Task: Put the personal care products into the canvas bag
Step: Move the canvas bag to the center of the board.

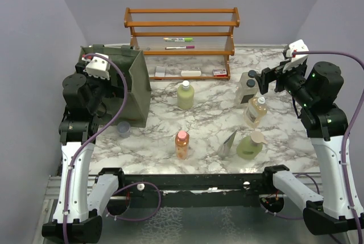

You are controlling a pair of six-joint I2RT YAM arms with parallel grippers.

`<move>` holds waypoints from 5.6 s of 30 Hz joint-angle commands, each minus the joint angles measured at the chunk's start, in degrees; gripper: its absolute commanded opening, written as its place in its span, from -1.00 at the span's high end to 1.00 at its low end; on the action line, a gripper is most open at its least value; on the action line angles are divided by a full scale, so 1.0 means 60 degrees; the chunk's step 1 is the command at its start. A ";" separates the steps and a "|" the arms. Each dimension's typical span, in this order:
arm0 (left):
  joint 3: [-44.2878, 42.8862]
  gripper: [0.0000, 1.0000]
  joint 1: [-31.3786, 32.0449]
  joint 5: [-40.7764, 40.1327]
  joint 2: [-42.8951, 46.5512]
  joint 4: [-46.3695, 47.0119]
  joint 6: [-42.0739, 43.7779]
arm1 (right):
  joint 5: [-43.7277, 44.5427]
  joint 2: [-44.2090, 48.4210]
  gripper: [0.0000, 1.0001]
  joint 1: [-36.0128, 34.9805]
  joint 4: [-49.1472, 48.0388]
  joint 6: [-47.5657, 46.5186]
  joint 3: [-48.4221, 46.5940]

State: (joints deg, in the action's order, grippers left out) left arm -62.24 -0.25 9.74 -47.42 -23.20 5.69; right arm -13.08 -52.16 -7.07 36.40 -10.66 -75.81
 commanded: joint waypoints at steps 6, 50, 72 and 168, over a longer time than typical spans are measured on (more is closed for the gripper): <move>-0.0200 -0.98 0.0042 -0.0453 0.0164 0.0307 -0.0268 | -0.0366 -0.0080 -0.99 -0.0051 0.0085 0.0091 -0.0086; -0.1378 -0.36 0.0293 0.3813 -0.3051 -0.1693 -0.1937 | -0.2314 -0.0934 -0.99 -0.0052 0.1034 -0.0707 -0.0267; -0.0236 0.51 0.2952 0.4669 -0.3618 0.0650 -0.4593 | -0.3143 -0.1929 -0.99 -0.0056 0.1206 -0.1916 -0.0021; -1.2199 -0.25 0.6092 -0.0539 -1.3486 -0.8565 0.3277 | -0.3914 -0.1018 -0.99 0.1515 -0.0294 -0.0333 0.1678</move>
State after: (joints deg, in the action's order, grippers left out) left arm -134.23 36.01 3.33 -129.03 -74.83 26.65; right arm -35.22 -58.81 1.58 36.38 -13.45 -66.46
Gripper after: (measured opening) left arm 0.630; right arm 0.994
